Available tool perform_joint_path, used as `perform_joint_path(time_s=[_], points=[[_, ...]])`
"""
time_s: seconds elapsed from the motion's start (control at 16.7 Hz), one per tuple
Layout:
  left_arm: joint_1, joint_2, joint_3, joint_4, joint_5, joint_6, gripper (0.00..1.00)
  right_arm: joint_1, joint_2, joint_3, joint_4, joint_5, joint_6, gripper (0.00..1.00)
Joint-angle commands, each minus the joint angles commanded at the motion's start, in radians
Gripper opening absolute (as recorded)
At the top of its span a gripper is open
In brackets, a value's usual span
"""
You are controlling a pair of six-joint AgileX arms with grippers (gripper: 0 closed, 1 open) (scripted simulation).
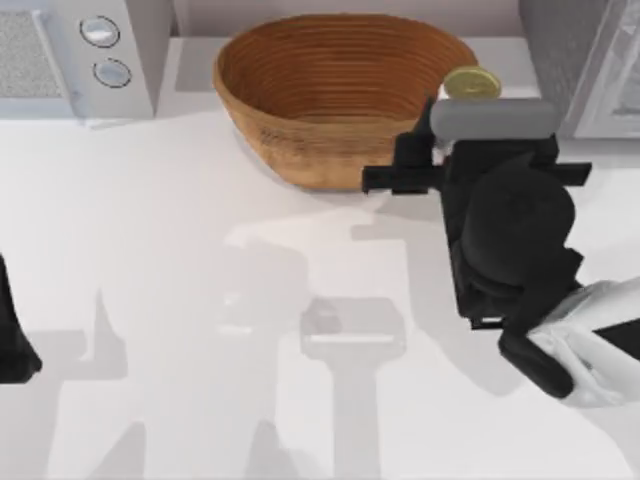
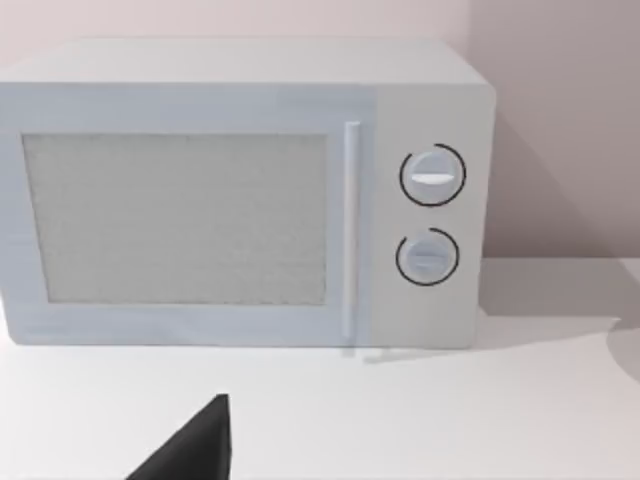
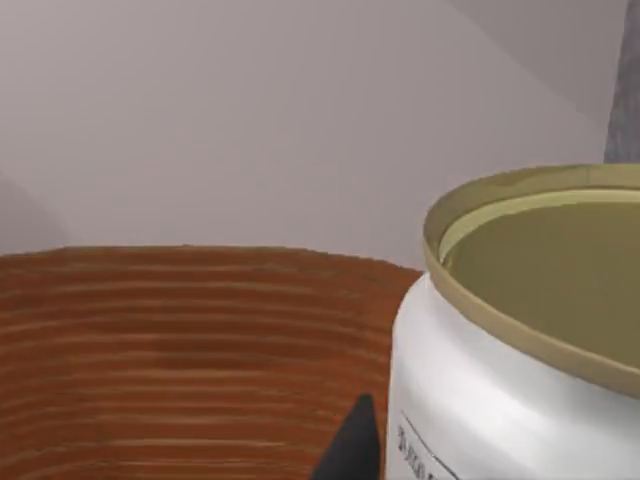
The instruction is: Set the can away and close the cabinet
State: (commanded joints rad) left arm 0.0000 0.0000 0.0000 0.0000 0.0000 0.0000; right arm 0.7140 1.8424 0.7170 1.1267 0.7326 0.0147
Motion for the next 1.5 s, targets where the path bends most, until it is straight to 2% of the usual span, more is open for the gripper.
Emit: perform_joint_path(time_s=[0.48,0.72,1.02,1.5], points=[[0.0,0.0,0.0,0.0,0.0,0.0,1.0,-0.006,-0.013,-0.001,-0.025,-0.002,0.004,0.0],[0.0,0.0,0.0,0.0,0.0,0.0,1.0,-0.058,-0.148,-0.055,-0.107,-0.056,0.002,0.0],[0.0,0.0,0.0,0.0,0.0,0.0,1.0,-0.189,-0.483,-0.187,-0.308,-0.19,-0.003,0.0],[0.0,0.0,0.0,0.0,0.0,0.0,1.0,-0.46,-1.184,-0.461,-0.73,-0.469,-0.01,0.0]])
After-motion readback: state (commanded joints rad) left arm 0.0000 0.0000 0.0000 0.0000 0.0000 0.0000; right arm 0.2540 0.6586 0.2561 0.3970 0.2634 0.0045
